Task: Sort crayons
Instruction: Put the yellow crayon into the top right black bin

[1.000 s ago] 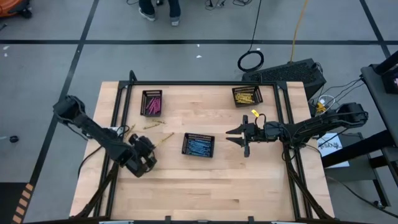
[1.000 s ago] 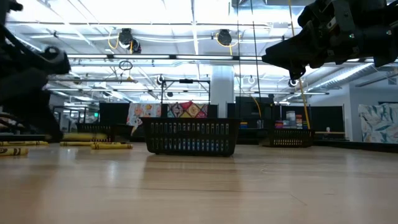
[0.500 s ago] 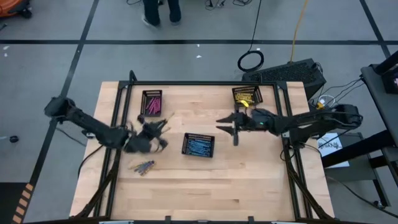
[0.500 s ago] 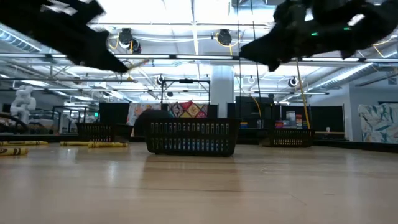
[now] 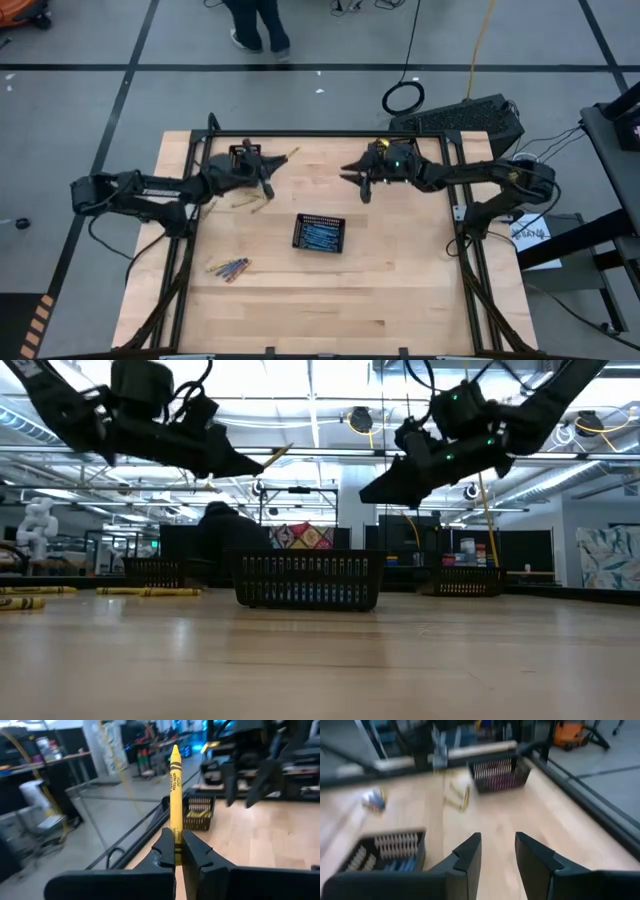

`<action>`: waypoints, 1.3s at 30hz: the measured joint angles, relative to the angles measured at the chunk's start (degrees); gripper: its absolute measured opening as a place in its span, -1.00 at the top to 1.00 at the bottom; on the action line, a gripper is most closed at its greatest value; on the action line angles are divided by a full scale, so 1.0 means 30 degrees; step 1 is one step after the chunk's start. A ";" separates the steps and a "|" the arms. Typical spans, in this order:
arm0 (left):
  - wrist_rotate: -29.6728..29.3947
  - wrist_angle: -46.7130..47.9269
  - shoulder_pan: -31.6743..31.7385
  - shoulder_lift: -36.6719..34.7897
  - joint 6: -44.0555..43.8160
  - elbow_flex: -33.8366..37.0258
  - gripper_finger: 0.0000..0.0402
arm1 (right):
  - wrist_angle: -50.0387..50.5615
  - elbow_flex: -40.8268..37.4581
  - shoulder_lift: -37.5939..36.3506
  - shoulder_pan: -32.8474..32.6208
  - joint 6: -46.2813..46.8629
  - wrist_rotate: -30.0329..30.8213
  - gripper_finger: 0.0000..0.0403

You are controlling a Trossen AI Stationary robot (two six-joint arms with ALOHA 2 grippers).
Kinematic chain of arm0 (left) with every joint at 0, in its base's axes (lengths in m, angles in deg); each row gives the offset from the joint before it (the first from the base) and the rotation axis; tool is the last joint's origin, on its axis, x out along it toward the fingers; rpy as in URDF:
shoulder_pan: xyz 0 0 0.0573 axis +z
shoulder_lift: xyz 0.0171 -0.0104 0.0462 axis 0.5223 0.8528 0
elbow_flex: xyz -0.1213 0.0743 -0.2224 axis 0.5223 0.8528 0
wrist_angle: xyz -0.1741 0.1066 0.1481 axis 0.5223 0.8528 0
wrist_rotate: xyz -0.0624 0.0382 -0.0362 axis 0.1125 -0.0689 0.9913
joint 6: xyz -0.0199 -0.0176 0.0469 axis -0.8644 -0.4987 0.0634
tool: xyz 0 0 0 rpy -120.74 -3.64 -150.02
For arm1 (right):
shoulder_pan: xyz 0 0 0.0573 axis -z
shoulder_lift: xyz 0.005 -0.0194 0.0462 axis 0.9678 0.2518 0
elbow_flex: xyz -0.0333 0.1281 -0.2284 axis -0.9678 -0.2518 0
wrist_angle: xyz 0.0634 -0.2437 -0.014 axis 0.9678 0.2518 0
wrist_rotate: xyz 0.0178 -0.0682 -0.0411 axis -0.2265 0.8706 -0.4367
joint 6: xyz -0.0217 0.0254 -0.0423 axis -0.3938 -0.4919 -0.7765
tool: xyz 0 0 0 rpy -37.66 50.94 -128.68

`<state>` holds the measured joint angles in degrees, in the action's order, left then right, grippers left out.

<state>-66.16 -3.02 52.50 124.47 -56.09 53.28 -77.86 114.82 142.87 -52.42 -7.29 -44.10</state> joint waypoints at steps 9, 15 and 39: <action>0.4230 -0.5190 0.3966 0.3795 -0.2345 0.0000 0.98 | -0.6923 0.0894 0.4151 0.1791 0.1256 -0.2016 0.47; 0.5562 -0.7698 0.3384 0.5546 -0.3156 0.0000 0.97 | -0.5114 0.2634 0.4584 0.1915 0.1137 -0.3469 0.25; 0.3548 -0.7832 0.2251 0.4741 0.0020 -0.0016 0.96 | -1.3358 0.6330 0.8611 0.1524 0.4580 -0.4913 -0.18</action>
<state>-55.52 -26.52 59.25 138.70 -56.03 53.23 -117.94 133.81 168.70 -47.84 6.45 -58.84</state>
